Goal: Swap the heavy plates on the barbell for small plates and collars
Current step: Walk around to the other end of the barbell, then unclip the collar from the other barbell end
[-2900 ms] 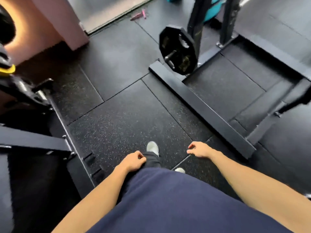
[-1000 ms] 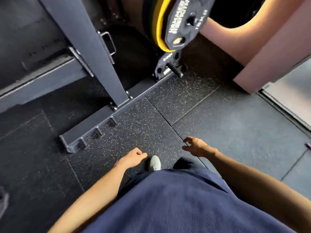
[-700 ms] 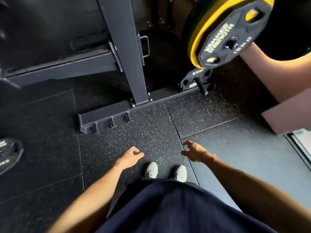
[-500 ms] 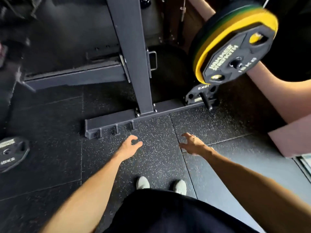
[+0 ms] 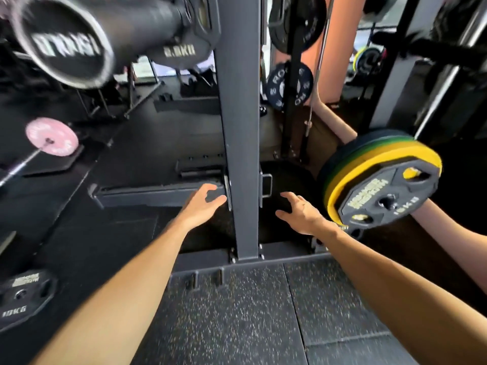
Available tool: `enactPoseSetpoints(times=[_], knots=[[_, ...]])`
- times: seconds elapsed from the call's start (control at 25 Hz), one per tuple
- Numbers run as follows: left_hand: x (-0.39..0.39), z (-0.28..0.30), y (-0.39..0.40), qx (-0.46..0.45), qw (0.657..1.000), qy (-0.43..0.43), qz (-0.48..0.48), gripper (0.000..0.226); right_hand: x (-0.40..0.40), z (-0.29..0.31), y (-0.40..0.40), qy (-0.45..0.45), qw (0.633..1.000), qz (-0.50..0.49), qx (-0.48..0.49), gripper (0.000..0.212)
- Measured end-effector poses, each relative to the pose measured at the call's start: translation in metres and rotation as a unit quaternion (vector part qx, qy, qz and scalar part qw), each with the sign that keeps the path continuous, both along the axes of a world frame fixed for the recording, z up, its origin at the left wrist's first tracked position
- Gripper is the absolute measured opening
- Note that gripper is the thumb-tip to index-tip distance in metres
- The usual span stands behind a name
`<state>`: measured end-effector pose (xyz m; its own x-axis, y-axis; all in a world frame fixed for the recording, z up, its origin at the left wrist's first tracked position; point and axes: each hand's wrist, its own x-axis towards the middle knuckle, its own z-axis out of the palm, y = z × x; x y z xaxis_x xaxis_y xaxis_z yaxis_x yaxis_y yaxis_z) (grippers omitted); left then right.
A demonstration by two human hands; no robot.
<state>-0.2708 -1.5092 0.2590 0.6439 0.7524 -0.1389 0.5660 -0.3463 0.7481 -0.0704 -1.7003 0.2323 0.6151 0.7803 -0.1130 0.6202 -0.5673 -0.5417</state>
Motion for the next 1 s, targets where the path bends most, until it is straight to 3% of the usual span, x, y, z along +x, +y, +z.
enactPoseSetpoints(times=[0.28,0.44,0.56,0.68,0.8,1.0], knots=[[-0.006,0.105,0.075,0.092,0.988,-0.103,0.066,0.048,0.016,0.120,0.061,-0.088,0.992,0.022,0.090,0.063],[-0.019,0.150,0.120,0.041,0.983,-0.128,0.123,0.077,0.017,0.179,0.090,-0.117,0.984,0.041,0.128,0.066],[-0.027,0.200,0.136,0.020,0.969,-0.223,0.107,0.048,0.013,0.222,0.108,-0.140,0.976,0.056,0.157,0.065],[-0.033,0.248,0.138,0.120,0.957,-0.250,0.085,0.075,0.005,0.264,0.125,-0.164,0.966,0.068,0.185,0.063],[-0.030,0.275,0.135,0.241,0.942,-0.206,0.108,0.050,-0.006,0.299,0.139,-0.175,0.959,0.078,0.206,0.062],[-0.023,0.302,0.140,0.250,0.940,-0.215,0.092,0.031,-0.029,0.336,0.164,-0.208,0.949,0.086,0.223,0.056]])
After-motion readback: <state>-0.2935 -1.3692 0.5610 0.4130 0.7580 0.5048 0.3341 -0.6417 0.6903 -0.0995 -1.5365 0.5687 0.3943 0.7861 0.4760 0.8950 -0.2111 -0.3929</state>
